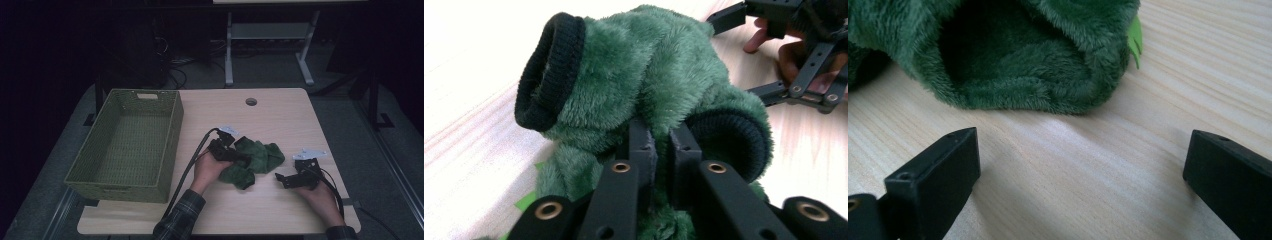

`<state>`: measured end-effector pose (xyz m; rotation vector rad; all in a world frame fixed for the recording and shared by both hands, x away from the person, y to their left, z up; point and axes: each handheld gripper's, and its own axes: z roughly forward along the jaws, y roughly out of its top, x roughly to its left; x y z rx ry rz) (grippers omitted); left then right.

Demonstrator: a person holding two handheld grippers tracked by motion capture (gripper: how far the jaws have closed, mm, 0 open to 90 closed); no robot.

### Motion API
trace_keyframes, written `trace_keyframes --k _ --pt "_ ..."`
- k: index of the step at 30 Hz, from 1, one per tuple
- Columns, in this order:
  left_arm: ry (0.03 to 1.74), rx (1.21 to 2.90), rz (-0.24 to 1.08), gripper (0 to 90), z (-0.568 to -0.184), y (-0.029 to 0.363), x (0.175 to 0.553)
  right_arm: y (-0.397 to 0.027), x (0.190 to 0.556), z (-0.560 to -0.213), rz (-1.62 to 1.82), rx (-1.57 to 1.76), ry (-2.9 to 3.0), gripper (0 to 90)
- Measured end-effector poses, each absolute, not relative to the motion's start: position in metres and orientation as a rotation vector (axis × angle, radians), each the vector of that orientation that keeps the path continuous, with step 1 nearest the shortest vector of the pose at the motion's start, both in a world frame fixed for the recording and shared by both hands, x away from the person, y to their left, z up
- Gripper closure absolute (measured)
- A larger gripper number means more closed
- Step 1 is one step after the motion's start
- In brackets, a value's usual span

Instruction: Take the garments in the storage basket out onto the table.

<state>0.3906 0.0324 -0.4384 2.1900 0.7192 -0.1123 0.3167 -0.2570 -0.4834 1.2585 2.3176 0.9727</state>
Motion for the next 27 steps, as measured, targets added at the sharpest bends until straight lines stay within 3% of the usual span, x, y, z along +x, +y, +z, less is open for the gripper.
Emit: trace_keyframes --k 2,4,5,9,15,22,27 --pt "0.711 2.195 -0.094 67.9 -0.434 0.033 0.390 -0.257 0.317 -0.484 0.974 1.256 2.319 1.4" --pt "0.692 2.199 -0.073 64.0 -0.428 0.034 0.388 -0.257 0.317 -0.483 0.974 1.259 2.319 1.4" --pt "0.684 2.191 -0.064 55.1 -0.424 0.035 0.385 -0.257 0.317 -0.483 0.974 1.259 2.319 1.4" --pt "0.652 2.182 -0.037 48.1 -0.411 0.042 0.375 -0.257 0.317 -0.483 0.973 1.259 2.319 1.4" --pt "0.611 2.161 -0.002 49.8 -0.397 0.054 0.352 -0.257 0.315 -0.483 0.971 1.260 2.316 1.4" --pt "0.574 2.148 -0.052 57.8 -0.402 0.059 0.328 -0.257 0.315 -0.484 0.972 1.253 2.315 1.4" --pt "0.569 2.177 -0.043 58.3 -0.409 0.057 0.317 -0.257 0.315 -0.484 0.971 1.253 2.315 1.4"
